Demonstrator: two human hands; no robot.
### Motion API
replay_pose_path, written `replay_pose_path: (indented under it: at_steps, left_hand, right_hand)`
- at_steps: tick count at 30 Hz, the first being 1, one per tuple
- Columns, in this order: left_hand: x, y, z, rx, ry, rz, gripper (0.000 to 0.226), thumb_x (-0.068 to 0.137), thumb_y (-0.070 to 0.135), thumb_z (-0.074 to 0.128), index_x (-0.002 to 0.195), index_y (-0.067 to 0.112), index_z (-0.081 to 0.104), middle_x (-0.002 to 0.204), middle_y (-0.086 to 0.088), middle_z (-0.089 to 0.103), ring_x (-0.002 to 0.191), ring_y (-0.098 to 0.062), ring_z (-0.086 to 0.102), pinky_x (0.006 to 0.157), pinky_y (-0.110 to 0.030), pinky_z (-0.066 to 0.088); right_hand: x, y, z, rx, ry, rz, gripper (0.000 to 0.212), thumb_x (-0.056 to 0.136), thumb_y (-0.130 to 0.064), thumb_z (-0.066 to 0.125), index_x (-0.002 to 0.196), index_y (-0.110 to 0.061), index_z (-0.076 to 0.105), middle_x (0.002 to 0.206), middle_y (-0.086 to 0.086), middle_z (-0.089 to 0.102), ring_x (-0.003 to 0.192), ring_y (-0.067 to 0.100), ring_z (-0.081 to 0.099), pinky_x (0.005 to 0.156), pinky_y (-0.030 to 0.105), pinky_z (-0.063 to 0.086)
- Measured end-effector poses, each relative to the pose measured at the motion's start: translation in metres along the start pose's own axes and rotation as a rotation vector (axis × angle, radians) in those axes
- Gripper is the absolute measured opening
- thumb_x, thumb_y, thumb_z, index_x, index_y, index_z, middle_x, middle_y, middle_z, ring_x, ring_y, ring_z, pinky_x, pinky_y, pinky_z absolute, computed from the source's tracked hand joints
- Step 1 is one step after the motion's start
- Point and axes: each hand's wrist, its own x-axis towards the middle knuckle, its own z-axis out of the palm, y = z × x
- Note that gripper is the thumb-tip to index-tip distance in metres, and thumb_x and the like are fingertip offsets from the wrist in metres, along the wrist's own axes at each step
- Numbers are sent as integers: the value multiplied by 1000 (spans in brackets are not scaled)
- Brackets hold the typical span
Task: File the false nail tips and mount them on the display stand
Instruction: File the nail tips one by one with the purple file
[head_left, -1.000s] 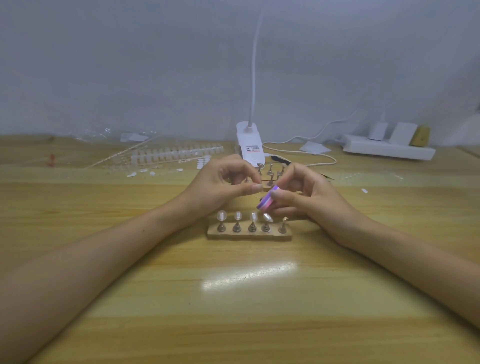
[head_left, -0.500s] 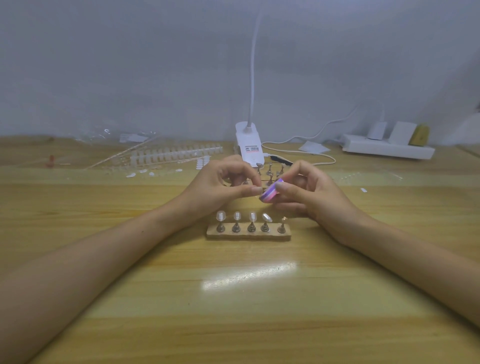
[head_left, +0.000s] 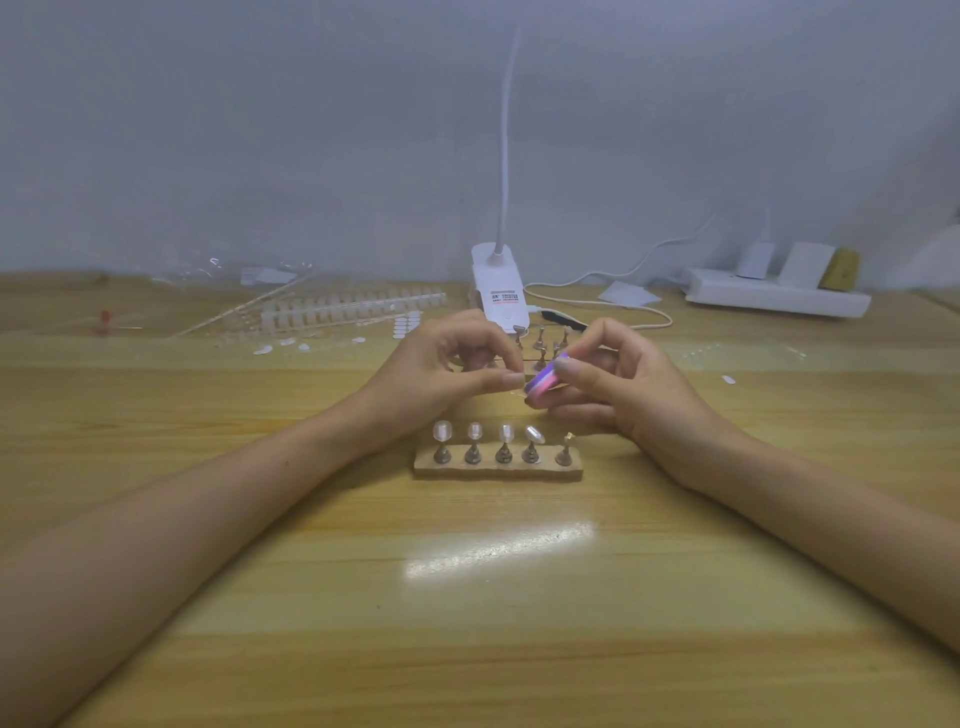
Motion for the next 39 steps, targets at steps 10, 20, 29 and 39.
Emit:
replay_pose_path:
  at_steps: [10,20,29,39]
  left_hand:
    - [-1,3,1,-19,-27,-9,8,79,25,75,81,19,70,79,-21,52,67,-10,44,72,-20,40]
    - [-1,3,0,-35,-45,-37,7,78,27,74,80,21,71,77,-11,51,70,-12,47,73,-18,41]
    - [-1,2,1,-52,-17,-50,6,78,27,74,79,23,71,74,-5,53,69,-11,45,74,-20,41]
    - [-1,2,0,-67,48,-66,5,78,23,77,79,24,72,70,4,47,69,-10,44,73,-18,40]
  right_hand:
    - [-2,1,2,-70,-66,-5,25,85,-22,72,94,-9,53,96,18,75,91,31,75,82,43,61]
    - [-1,-1,3,-60,-27,-3,23,85,-20,72,94,-8,53,98,19,75,91,31,74,83,45,61]
    - [-1,-1,1,-19,24,5,19,89,-13,70,96,-7,53,101,22,74,96,34,73,83,41,61]
    - [0,-2,2,15,61,8,18,88,-8,68,97,-6,53,101,21,74,94,33,73,80,37,61]
